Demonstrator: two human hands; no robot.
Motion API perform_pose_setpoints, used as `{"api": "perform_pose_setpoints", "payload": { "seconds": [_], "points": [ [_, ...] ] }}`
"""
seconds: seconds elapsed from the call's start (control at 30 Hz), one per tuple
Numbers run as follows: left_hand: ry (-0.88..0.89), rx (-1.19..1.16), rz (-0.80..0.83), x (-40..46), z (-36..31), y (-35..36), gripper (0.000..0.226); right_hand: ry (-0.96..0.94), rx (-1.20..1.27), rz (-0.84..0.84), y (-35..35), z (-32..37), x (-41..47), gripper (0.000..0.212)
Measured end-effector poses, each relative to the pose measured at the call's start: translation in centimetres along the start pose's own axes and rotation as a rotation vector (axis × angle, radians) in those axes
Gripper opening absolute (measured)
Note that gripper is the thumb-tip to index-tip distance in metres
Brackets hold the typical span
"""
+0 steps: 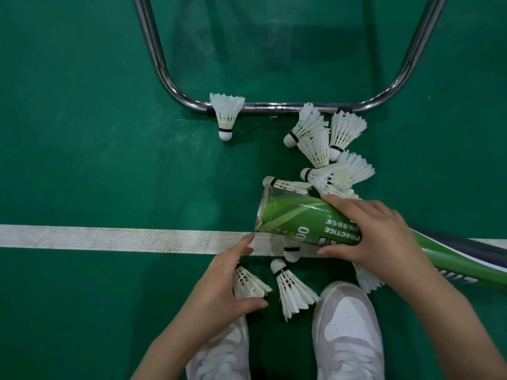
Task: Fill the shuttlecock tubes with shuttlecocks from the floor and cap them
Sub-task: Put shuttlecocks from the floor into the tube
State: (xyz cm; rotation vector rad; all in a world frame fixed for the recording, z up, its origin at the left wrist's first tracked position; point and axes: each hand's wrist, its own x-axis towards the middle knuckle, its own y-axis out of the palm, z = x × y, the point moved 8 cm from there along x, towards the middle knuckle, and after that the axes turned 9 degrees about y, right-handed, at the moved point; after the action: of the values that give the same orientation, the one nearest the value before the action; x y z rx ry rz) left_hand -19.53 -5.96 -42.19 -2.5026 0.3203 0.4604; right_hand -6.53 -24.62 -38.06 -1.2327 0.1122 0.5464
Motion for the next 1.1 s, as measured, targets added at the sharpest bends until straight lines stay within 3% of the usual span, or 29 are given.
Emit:
{"api": "perform_pose_setpoints", "payload": {
  "seconds": [0.23, 0.57, 0.73, 0.97, 1.1],
  "points": [
    [-0.002, 0.015, -0.179, 1.8, -0.2, -2.2, 0.086, -0.001, 0.000, -0.007, 0.0, 0.0, 0.0, 0.091],
    [0.008, -0.048, -0.469, 3.8, 1.1, -7.5, 0.043, -0.003, -0.005, -0.007, 0.1, -0.1, 0.0, 0.091],
    [-0.009, -0.014, -0.438, 3.5, 1.8, -8.6, 0.030, -0.002, 0.011, -0.009, -0.1, 0.0, -0.1, 0.090],
    [-0.050, -0.037, -0.295, 2.0, 3.8, -7.9, 0.063, -0.010, 0.012, -0.017, 0.0, 0.0, -0.1, 0.087],
    [-0.027, -0.100, -0.292, 1.6, 4.2, -7.9, 0.050, -0.010, 0.013, -0.021, 0.0, 0.0, -0.1, 0.087]
  ]
}}
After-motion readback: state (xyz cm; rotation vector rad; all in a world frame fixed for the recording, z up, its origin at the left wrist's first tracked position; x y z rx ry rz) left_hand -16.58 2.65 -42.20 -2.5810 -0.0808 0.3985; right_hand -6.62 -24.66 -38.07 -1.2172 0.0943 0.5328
